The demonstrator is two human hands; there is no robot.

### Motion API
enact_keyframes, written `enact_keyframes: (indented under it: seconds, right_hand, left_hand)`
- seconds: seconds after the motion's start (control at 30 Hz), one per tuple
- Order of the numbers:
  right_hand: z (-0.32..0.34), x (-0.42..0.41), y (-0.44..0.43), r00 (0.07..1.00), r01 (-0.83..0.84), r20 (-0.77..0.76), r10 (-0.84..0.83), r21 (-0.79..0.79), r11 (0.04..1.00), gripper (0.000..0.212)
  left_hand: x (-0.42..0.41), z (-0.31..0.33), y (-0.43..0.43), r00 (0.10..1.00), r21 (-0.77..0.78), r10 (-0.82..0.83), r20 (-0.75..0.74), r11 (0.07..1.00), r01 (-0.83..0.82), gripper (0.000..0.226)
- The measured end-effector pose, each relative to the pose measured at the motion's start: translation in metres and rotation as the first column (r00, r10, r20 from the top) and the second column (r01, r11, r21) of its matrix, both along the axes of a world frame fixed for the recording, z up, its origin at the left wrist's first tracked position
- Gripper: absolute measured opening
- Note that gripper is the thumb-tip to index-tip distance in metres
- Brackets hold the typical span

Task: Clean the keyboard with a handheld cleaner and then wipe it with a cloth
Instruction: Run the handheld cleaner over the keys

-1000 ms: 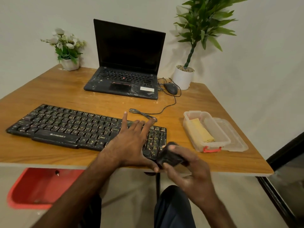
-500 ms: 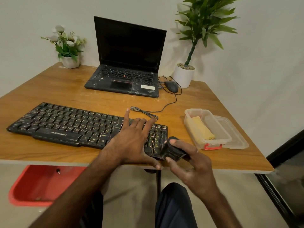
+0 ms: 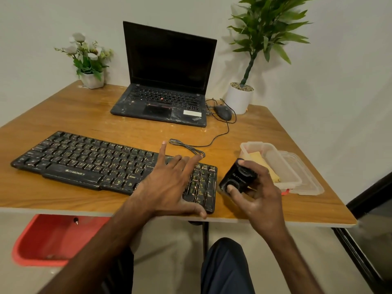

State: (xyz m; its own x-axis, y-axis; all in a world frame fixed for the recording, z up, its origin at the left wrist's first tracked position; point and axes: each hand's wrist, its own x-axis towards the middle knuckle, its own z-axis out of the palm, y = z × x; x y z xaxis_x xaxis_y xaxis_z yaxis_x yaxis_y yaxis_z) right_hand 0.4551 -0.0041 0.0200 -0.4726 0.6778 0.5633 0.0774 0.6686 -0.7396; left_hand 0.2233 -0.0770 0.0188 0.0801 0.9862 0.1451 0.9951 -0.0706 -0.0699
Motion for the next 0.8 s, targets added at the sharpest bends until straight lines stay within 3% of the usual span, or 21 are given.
enact_keyframes:
  seconds: [0.17,0.37,0.57,0.8]
  right_hand:
    - [-0.012,-0.002,-0.017,0.968,-0.201,-0.187,0.167,-0.181,0.963,0.068]
    - [-0.006,-0.013,-0.005,0.981,-0.121,-0.175,0.084,-0.217,0.969,0.067]
    - [-0.008,-0.007,-0.020,0.954,-0.268,-0.199,0.223,-0.235,0.935,0.061]
    - [0.001,-0.021,0.001,0.989,-0.112,-0.122,0.083,-0.255,0.960,0.065]
  left_hand:
    - [-0.004,-0.001,-0.005,0.999,0.029,-0.029,0.034,0.999,0.028,0.127]
    - [-0.014,0.001,-0.015,0.994,0.047,-0.103,0.046,0.994,0.101,0.123]
    - [-0.017,-0.001,-0.016,0.993,0.066,-0.112,0.041,0.992,0.110,0.121]
    - [-0.017,0.001,-0.017,0.993,0.063,-0.109,0.055,0.992,0.106,0.122]
